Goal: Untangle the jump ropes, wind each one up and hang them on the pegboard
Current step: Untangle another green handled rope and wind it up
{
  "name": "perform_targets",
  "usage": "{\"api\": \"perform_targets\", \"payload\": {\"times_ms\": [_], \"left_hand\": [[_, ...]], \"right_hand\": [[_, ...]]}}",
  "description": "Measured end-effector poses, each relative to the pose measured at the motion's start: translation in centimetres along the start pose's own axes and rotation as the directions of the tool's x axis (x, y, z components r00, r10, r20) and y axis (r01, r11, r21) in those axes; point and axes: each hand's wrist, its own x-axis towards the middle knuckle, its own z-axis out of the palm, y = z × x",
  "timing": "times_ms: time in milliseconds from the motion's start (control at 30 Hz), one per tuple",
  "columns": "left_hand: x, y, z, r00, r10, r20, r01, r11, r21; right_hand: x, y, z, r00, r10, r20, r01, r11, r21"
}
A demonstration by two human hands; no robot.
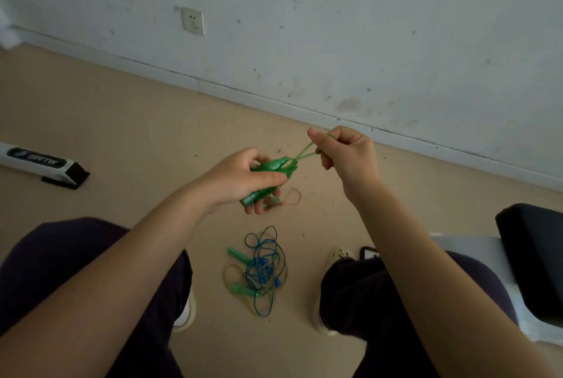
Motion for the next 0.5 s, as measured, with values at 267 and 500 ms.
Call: {"api": "perform_targets", "payload": {"times_ms": [267, 500], "left_hand": [[10.9, -8.6, 0.0, 0.929, -0.088, -0.358, 0.171, 0.963, 0.206], [20.1, -24.1, 5.2, 0.858, -0.372, -0.355, 0.422, 0.904, 0.072]], "right_hand": [[7.1, 10.3, 1.8, 0.975, 0.183, -0.126, -0.208, 0.952, -0.226], [11.9, 27.5, 3.4, 0.854, 0.512, -0.095, -0.519, 0.82, -0.24]]}}
